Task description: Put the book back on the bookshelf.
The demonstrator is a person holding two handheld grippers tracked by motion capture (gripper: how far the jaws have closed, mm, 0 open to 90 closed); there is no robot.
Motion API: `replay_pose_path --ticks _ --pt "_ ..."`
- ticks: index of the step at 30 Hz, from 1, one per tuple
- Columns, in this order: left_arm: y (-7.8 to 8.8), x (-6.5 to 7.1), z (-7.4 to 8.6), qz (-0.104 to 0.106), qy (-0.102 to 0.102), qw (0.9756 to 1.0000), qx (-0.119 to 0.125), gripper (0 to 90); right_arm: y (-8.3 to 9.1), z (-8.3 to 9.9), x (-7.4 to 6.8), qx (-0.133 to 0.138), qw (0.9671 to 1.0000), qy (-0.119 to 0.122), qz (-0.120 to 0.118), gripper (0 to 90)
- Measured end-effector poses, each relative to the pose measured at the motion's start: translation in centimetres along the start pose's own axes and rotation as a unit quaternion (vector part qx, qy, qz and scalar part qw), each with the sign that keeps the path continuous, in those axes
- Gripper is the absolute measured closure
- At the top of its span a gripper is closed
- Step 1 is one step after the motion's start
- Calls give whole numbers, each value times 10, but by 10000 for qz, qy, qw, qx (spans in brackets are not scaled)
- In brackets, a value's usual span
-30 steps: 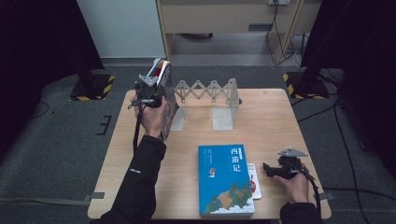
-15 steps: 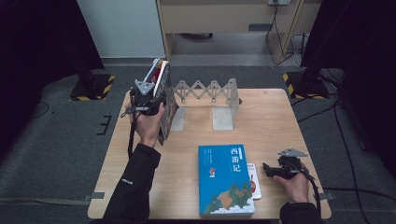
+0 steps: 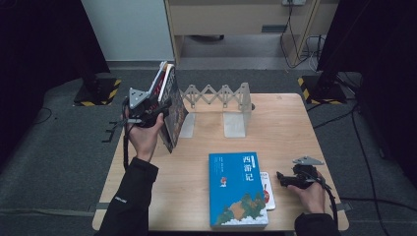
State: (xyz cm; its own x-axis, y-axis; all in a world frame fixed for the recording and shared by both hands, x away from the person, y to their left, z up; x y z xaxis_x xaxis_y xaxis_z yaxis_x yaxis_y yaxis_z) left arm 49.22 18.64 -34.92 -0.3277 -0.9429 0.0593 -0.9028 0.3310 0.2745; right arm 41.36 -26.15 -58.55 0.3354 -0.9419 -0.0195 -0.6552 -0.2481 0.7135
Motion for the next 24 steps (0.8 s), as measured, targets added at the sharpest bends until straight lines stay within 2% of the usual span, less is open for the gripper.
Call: replay_pose_path --ticks 2,3,4,6,12,16,24 --pt "8 -1 1 162 30 9998 70 454 0 0 0 6 10000 -2 -4 117" --pt "8 -1 1 162 30 9998 70 448 0 0 0 6 10000 -2 -4 117" --pt "13 -1 1 273 65 9996 100 444 0 0 0 13 10000 -3 -12 117" --pt "17 0 2 355 93 9993 109 443 0 0 0 13 10000 -2 -12 117" --pt "30 0 6 464 2 9988 139 421 0 0 0 39 10000 -14 -7 115" --pt "36 2 10 583 33 9982 141 408 0 1 0 61 10000 -5 -15 104" --pt "44 10 32 706 -80 9975 -2 386 -1 2 -2 114 9999 10 -62 75"
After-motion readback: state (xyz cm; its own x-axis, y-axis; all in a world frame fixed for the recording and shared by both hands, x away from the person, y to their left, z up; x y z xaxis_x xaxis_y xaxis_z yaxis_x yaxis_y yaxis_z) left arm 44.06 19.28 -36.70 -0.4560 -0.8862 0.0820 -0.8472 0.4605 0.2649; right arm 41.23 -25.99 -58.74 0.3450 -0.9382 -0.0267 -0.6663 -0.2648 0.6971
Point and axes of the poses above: each handheld gripper's, and its own axes: y roughly backward along the jaws, z roughly out of its underside, x roughly to its right, the point moved 7 cm from there along -y, roughly forward along the jaws, and after that the axes turned 1 degree about -y, right-handed, at the moved point
